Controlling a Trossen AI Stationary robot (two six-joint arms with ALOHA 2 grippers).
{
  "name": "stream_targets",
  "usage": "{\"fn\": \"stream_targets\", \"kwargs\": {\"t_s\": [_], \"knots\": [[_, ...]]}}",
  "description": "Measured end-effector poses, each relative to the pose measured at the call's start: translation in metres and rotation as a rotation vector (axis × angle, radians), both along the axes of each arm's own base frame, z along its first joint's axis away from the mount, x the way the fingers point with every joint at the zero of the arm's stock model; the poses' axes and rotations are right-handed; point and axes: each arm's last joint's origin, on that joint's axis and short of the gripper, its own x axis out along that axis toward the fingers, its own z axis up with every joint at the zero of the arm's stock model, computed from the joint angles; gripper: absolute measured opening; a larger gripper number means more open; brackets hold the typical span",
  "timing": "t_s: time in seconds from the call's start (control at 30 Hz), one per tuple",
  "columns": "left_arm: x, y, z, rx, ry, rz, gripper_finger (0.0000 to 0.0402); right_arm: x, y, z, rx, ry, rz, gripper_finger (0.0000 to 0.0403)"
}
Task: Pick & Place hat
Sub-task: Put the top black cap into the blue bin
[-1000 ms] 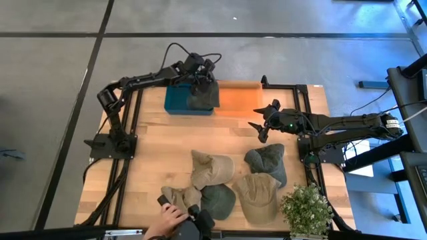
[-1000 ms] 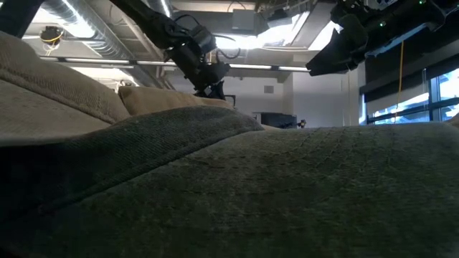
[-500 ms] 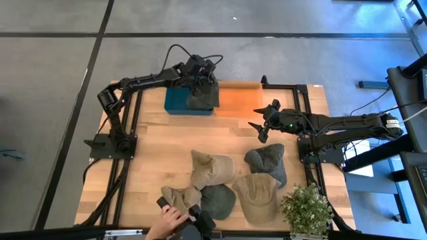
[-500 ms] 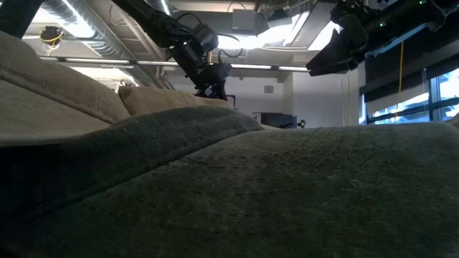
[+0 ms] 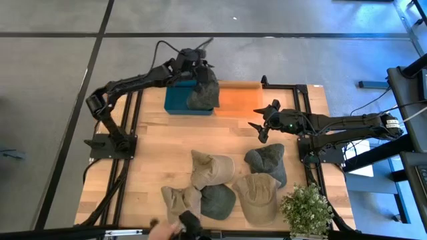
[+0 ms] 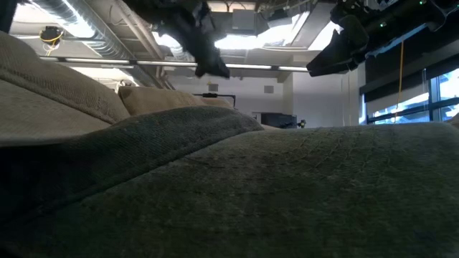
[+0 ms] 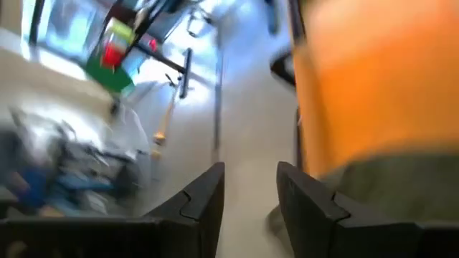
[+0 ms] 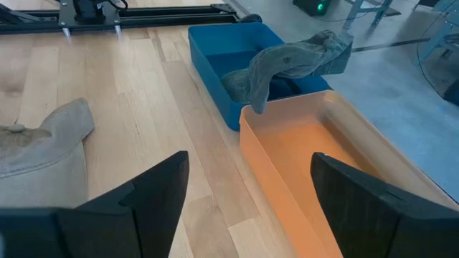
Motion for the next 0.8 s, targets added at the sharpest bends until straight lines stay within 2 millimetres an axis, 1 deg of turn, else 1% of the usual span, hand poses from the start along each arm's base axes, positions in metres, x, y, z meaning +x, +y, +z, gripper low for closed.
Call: {"fn": "stream_targets", "kwargs": {"t_s": [0.1, 0.2, 0.27, 0.33, 0.4, 0.43, 0.5, 0.6, 0.67, 0.8], "knots": [[-0.005, -0.016, 0.013, -0.214, -0.149, 0.091, 0.0122, 0.0, 0.0, 0.0, -0.02, 0.01, 0.009, 0.0292], [-0.012, -0.031, 0.016, -0.407, -0.185, 0.134, 0.0121, 0.0, 0.0, 0.0, -0.032, 0.016, 0.016, 0.0292], [-0.016, -0.04, 0.014, -0.547, -0.157, 0.109, 0.0122, 0.0, 0.0, 0.0, -0.038, 0.019, 0.021, 0.0292], [-0.015, -0.049, 0.01, -0.685, -0.141, 0.059, 0.0123, 0.0, 0.0, 0.0, -0.032, 0.019, 0.037, 0.0292], [-0.012, -0.057, 0.002, -0.804, -0.156, 0.02, 0.0123, 0.0, 0.001, 0.0, -0.022, 0.019, 0.058, 0.0292], [-0.011, -0.061, -0.003, -0.837, -0.175, 0.001, 0.0122, 0.0, 0.002, -0.001, -0.013, 0.023, 0.076, 0.0292], [-0.005, -0.069, -0.012, -0.845, -0.245, -0.026, 0.012, 0.0, 0.003, -0.003, 0.01, 0.039, 0.115, 0.0292], [-0.003, -0.081, -0.03, -0.819, -0.314, -0.002, 0.0119, -0.001, 0.005, -0.005, 0.049, 0.062, 0.172, 0.0292], [-0.006, -0.089, -0.04, -0.802, -0.341, 0.02, 0.0119, -0.001, 0.006, -0.006, 0.07, 0.065, 0.197, 0.0292], [-0.013, -0.107, -0.049, -0.761, -0.447, -0.002, 0.0121, -0.003, 0.006, -0.01, 0.076, 0.118, 0.214, 0.0292]]}}
